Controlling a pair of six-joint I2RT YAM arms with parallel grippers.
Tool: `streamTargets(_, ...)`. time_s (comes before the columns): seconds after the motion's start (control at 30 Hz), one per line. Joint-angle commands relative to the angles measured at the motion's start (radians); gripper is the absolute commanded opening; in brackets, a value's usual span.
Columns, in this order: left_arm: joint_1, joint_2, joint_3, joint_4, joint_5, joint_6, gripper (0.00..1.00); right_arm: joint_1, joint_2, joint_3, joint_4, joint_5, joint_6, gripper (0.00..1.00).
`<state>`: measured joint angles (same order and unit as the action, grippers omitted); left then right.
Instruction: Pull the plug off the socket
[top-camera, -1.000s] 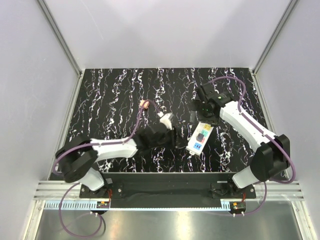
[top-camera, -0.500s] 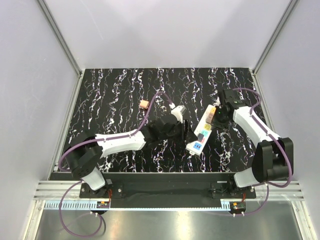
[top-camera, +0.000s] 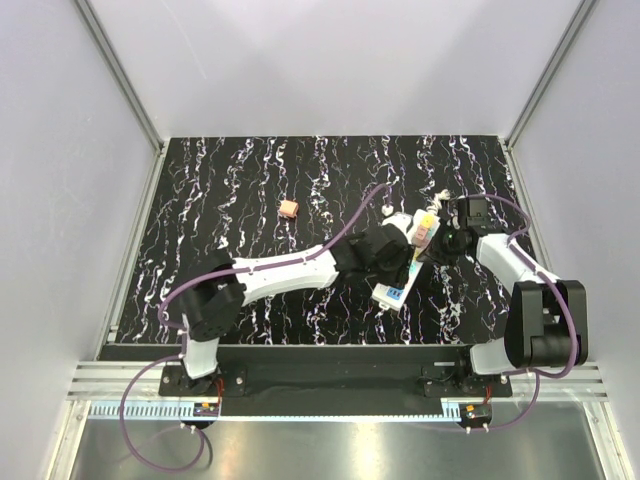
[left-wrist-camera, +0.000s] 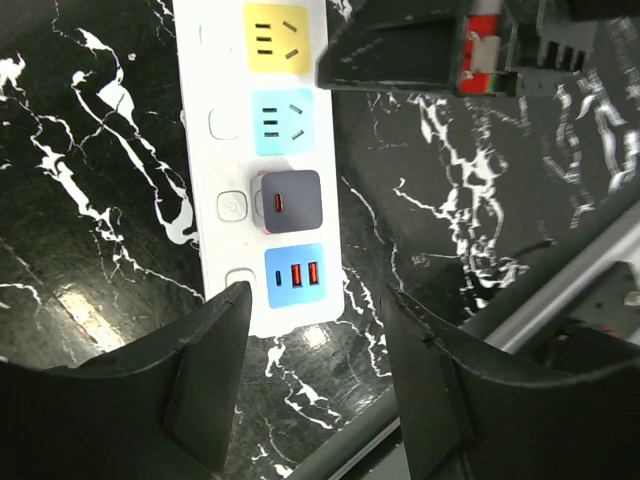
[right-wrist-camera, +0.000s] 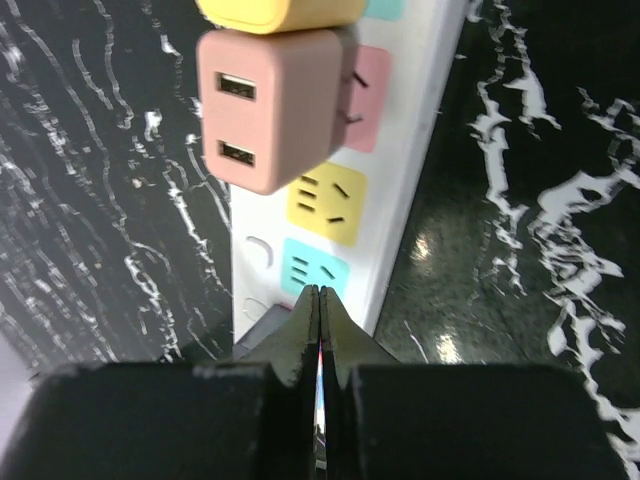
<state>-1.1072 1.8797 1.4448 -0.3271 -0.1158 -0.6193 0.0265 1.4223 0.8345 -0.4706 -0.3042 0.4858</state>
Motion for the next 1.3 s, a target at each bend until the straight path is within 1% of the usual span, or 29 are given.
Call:
streamTargets(0.0, -0.013, 0.033, 0.101, -0.134, -0.084, 0.072, 0.60, -0.020, 0.012, -0.018, 0.145, -0.108, -0.009, 0.00)
streamTargets(0.1, -0.020, 0.076, 0.153, -0.165, -0.100, 0.095, 0.65, -0.057, 0.023, -0.043, 0.197, -0.142, 0.007, 0.00)
streamTargets(0.17, -0.022, 0.105, 0.189, -0.188, -0.102, 0.101, 0.65, -0.065, 0.026, -0.058, 0.227, -0.145, 0.013, 0.00)
streamTargets(0.4, -0.022, 0.197, 0.293, -0.242, -0.102, 0.135, 0.63, -0.091, 0.040, -0.138, 0.323, -0.167, 0.034, 0.00)
streamTargets(0.57, -0.022, 0.229, 0.328, -0.248, -0.119, 0.135, 0.60, -0.094, 0.053, -0.167, 0.371, -0.170, 0.048, 0.00)
streamTargets(0.63, -0.023, 0.240, 0.345, -0.248, -0.123, 0.136, 0.59, -0.096, 0.066, -0.164, 0.372, -0.170, 0.051, 0.00)
streamTargets(0.83, -0.029, 0.265, 0.381, -0.250, -0.131, 0.135, 0.59, -0.109, 0.130, -0.146, 0.363, -0.197, 0.066, 0.00)
streamTargets(1.1, -0.031, 0.306, 0.405, -0.259, -0.130, 0.128, 0.58, -0.117, 0.127, -0.144, 0.320, -0.164, 0.069, 0.00)
streamTargets(1.2, -0.031, 0.325, 0.414, -0.259, -0.133, 0.127, 0.56, -0.117, 0.133, -0.141, 0.316, -0.165, 0.066, 0.00)
streamTargets(1.27, -0.031, 0.328, 0.416, -0.260, -0.145, 0.124, 0.52, -0.117, 0.135, -0.140, 0.316, -0.168, 0.065, 0.00)
